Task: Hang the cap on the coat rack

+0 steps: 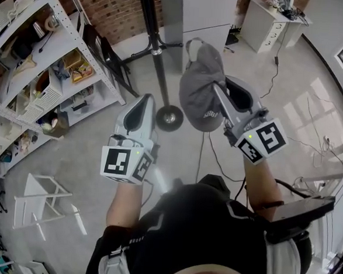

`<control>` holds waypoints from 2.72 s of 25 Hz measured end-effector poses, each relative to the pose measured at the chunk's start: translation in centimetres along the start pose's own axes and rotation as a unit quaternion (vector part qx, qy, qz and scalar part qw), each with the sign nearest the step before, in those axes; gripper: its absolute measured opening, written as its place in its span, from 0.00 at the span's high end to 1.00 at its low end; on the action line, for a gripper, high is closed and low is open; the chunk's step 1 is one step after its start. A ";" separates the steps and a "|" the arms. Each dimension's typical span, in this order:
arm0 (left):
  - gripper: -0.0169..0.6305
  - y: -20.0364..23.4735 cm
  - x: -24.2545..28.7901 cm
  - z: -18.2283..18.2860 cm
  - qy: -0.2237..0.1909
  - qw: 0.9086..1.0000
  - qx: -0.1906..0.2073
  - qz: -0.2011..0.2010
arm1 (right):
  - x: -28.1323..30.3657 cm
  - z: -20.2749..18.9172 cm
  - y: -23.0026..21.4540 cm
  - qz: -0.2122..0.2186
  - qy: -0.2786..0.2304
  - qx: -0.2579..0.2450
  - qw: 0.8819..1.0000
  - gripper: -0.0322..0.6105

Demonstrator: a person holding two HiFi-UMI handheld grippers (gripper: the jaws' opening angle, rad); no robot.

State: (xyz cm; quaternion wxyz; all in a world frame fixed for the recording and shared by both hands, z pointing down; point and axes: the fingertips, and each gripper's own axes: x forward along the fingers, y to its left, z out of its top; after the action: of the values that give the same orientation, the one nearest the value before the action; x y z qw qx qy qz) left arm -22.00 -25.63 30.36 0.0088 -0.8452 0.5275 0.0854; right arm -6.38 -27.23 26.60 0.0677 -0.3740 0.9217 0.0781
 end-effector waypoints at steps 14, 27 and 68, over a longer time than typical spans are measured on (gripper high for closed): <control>0.93 2.3 9.2 3.8 -0.033 0.999 0.029 0.019 | 7.2 3.3 -5.9 0.056 -0.050 -0.027 0.997 0.81; 0.93 2.0 16.9 8.6 -0.065 0.996 0.063 0.012 | 11.4 9.3 -12.3 0.095 -0.102 -0.079 0.987 0.81; 0.93 4.1 23.1 8.8 -0.063 0.994 0.082 0.043 | 16.7 17.8 -23.8 0.111 -0.209 -0.055 0.970 0.81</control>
State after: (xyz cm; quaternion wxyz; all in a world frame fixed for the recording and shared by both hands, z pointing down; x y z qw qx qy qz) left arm -16.94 -47.09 18.43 0.1080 -0.8110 0.5670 0.0954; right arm -0.38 -51.94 3.95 0.2292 -0.2479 0.9171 0.2121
